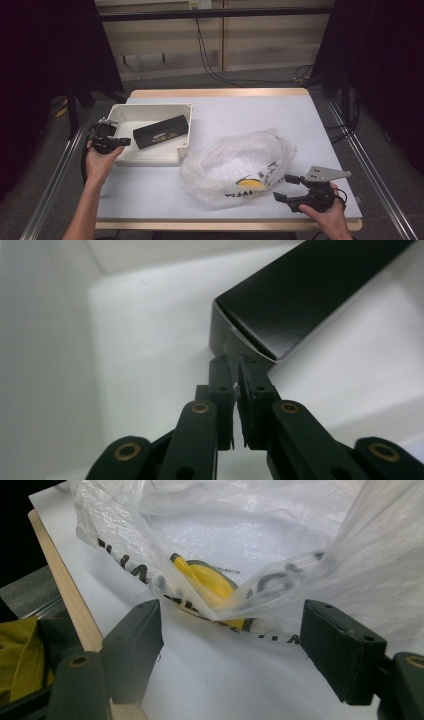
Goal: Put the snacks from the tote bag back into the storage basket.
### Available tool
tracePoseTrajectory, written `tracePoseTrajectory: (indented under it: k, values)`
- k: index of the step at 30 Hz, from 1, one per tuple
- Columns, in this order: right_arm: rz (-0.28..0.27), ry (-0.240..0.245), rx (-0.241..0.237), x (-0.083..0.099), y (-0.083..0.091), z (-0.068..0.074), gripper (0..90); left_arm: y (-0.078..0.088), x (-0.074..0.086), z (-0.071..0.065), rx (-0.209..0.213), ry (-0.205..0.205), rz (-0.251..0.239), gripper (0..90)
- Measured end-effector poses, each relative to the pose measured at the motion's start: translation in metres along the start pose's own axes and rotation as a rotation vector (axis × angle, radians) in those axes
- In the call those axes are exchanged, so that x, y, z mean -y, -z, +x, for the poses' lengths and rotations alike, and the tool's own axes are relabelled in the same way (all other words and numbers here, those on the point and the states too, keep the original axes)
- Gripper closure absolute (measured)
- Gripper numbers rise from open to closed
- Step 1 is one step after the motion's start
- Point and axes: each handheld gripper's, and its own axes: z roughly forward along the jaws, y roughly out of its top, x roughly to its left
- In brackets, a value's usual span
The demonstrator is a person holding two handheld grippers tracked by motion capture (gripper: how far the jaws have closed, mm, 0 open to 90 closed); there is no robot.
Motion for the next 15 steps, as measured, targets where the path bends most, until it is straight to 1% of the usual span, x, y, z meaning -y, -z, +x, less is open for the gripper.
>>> tracePoseTrajectory:
  k: [1,2,3,4,5,6,7,8,9,10,11,12,13,14,15]
  values:
    - [0.000,0.002,0.000,0.000,0.000,0.000,24.5,-0.002,-0.001,0.001,-0.012,0.015,0.003,87.5]
    - [-0.001,0.004,0.001,0.000,0.000,0.000,24.5,-0.005,-0.001,0.002,-0.001,0.028,-0.004,89.6]
    - [-0.002,0.005,0.000,-0.001,0.000,0.001,24.5,-0.007,-0.002,0.001,-0.008,0.040,-0.002,90.0]
    - [-0.003,0.004,0.002,-0.001,0.000,0.001,24.5,-0.009,-0.002,0.002,-0.025,0.037,0.008,90.0]
    - [-0.004,0.004,0.002,-0.001,0.000,0.001,24.5,-0.013,-0.002,0.002,-0.016,0.059,0.004,90.0]
    - [-0.004,0.005,0.004,-0.002,0.001,0.001,24.5,-0.015,-0.003,0.004,-0.016,0.056,0.017,90.0]
    - [-0.005,0.004,0.006,-0.002,0.001,0.000,24.5,-0.017,-0.003,0.004,-0.024,0.068,0.008,90.0]
    - [-0.006,0.002,0.007,-0.002,0.001,0.000,24.4,-0.018,-0.003,0.005,-0.027,0.071,0.006,90.0]
    - [-0.006,0.002,0.009,-0.002,0.000,0.000,24.5,-0.019,-0.004,0.005,-0.021,0.085,0.001,90.0]
    - [-0.004,0.000,0.009,-0.001,0.000,-0.001,24.5,-0.019,-0.005,0.007,-0.009,0.075,0.005,90.0]
    - [-0.002,-0.004,0.009,0.000,0.000,-0.001,24.5,-0.019,-0.006,0.006,-0.017,0.072,0.003,90.0]
    - [0.000,-0.003,0.009,0.000,0.000,0.000,24.5,-0.020,-0.006,0.006,-0.006,0.081,-0.003,90.0]
    - [0.002,0.000,0.011,0.000,0.000,0.000,24.5,-0.020,-0.007,0.005,0.008,0.075,-0.002,90.0]
    - [0.000,0.001,0.014,0.000,0.000,0.000,24.5,-0.021,-0.009,0.004,-0.008,0.068,0.000,90.0]
    - [-0.002,0.002,0.017,0.000,0.001,0.000,24.5,-0.022,-0.009,0.003,-0.011,0.077,0.003,90.0]
